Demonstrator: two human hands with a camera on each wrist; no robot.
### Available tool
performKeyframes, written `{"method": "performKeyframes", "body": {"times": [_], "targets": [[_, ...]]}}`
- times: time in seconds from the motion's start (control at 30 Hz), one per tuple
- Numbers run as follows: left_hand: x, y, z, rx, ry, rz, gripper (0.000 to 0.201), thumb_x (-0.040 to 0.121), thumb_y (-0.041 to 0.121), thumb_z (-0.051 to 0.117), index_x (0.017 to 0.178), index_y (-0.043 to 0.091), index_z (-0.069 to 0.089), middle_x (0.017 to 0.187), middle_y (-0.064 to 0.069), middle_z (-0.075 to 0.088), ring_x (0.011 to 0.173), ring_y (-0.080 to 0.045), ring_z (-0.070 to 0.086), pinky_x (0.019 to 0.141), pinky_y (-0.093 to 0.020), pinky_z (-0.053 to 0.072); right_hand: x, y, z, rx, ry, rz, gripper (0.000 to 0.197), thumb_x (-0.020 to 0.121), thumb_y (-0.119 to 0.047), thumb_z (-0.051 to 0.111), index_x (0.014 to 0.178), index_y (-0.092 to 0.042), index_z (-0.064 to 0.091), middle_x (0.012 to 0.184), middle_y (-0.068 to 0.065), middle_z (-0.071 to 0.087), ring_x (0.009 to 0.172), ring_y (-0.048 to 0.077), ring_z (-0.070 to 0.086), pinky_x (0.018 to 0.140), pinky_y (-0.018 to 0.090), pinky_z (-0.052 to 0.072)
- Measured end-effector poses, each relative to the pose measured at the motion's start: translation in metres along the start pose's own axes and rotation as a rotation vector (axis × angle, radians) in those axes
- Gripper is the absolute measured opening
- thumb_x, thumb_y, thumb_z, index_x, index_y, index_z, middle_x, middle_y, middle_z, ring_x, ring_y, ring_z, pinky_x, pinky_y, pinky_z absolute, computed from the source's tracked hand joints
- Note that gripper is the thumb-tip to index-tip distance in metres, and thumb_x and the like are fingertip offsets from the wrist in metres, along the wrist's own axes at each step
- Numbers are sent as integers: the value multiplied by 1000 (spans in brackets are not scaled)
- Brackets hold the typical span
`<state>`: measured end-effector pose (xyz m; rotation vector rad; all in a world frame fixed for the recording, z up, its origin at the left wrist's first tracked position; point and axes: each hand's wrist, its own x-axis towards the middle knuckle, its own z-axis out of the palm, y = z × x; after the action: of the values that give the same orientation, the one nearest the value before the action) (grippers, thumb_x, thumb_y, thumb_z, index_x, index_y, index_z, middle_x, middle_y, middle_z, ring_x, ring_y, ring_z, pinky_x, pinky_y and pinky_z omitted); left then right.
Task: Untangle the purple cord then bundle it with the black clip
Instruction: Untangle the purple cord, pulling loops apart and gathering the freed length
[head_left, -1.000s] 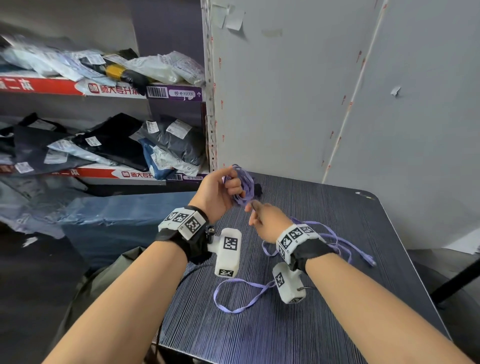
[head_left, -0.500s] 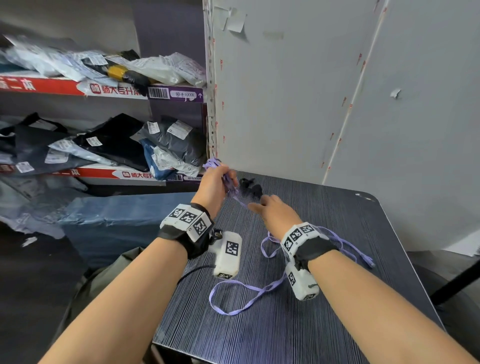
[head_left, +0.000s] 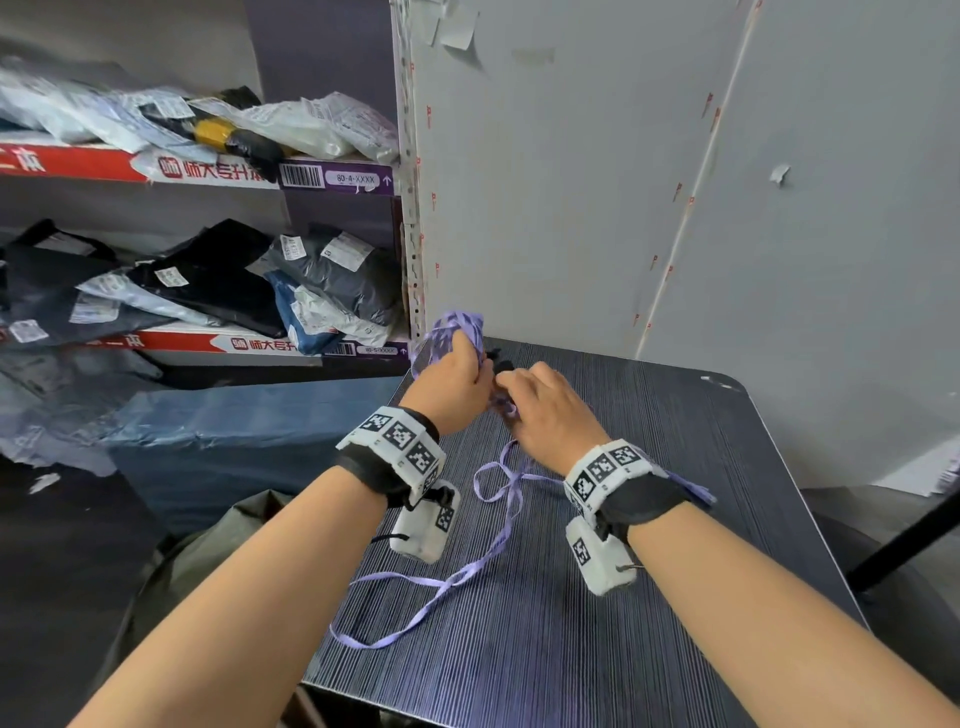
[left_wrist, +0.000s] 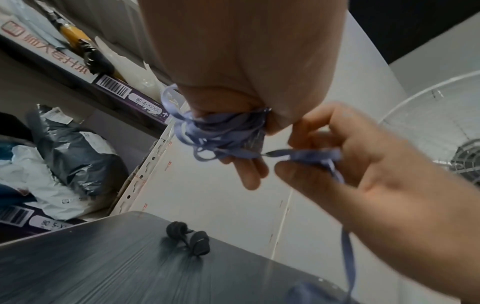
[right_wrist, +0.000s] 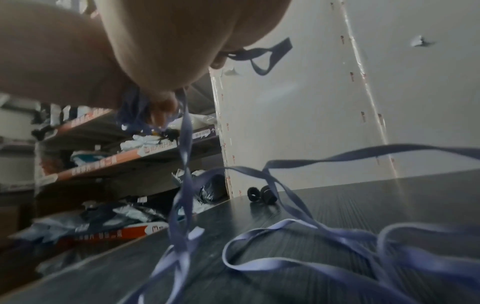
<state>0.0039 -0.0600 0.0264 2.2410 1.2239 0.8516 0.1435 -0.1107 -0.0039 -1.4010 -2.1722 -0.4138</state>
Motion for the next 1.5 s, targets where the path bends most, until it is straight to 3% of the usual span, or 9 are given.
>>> {"method": "performKeyframes", "body": {"times": [0.1, 0.3, 0.43, 0.67, 0.87, 1.1, 1.27, 1.4, 1.5], "targets": [[1, -6, 2, -48, -68, -17, 16, 97, 14, 42, 85, 9, 34, 65, -2, 47, 56, -17, 45, 52, -29, 34, -2, -3, -9, 104, -34, 118, 30, 68, -3, 69, 96, -2, 57, 84, 11, 60, 80, 32, 54, 74, 39, 47], [1, -7, 3, -137, -274, -84, 20, 93, 17, 46, 76, 21, 37, 76, -1, 49, 71, -17, 46, 72, -33, 39, -10, 5, 0, 176, -66, 233, 25, 78, -12, 62, 102, -8, 57, 89, 2, 60, 85, 22, 47, 76, 31, 36], [-2, -12, 1, -225, -379, -133, 15, 87, 20, 49, 76, 17, 39, 68, 1, 45, 62, -14, 41, 64, -29, 38, -10, 11, 4, 216, -83, 293, 17, 85, -10, 56, 102, -11, 59, 98, 2, 62, 86, 18, 42, 84, 36, 36], [-6, -17, -3, -346, -438, -176, 16, 92, 16, 48, 78, 10, 44, 64, -1, 42, 55, -12, 35, 54, -24, 30, -12, 21, 8, 22, -358, 347, 33, 97, -36, 40, 122, -27, 58, 127, -8, 55, 122, 20, 37, 104, 37, 21], [-11, -22, -7, -332, -405, -245, 13, 73, 27, 56, 78, 17, 49, 81, 0, 55, 68, -14, 43, 67, -27, 36, -13, 29, 3, 37, -548, 466, 33, 98, -39, 38, 114, -23, 62, 117, 3, 53, 111, 24, 38, 93, 38, 30], [-10, -27, -5, -231, -329, -274, 23, 90, 9, 57, 78, 11, 37, 77, -2, 37, 70, -13, 35, 62, -24, 31, -15, 45, -8, -44, -795, 615, 34, 102, -31, 34, 131, -23, 50, 128, 7, 53, 127, 28, 38, 95, 44, 40], [-9, -31, -4, -155, -345, -277, 25, 90, 8, 54, 73, 12, 35, 70, -1, 34, 62, -13, 30, 56, -24, 28, -10, 52, -16, -32, -796, 639, 33, 100, -34, 38, 121, -17, 57, 120, 7, 58, 111, 28, 53, 87, 39, 44], [-9, -33, -4, -75, -389, -252, 14, 89, 19, 57, 89, 6, 52, 76, -5, 43, 67, -16, 38, 63, -28, 33, -5, 54, -17, -84, -741, 607, 26, 97, -32, 47, 75, -18, 53, 83, 4, 55, 81, 25, 52, 69, 33, 40], [-12, -28, -7, -81, -418, -149, 24, 88, 28, 63, 87, 4, 60, 70, -3, 47, 63, -14, 42, 62, -27, 35, -7, 58, -15, -61, -595, 605, 19, 94, -29, 51, 96, -12, 61, 94, 7, 59, 87, 27, 58, 68, 32, 42]]}}
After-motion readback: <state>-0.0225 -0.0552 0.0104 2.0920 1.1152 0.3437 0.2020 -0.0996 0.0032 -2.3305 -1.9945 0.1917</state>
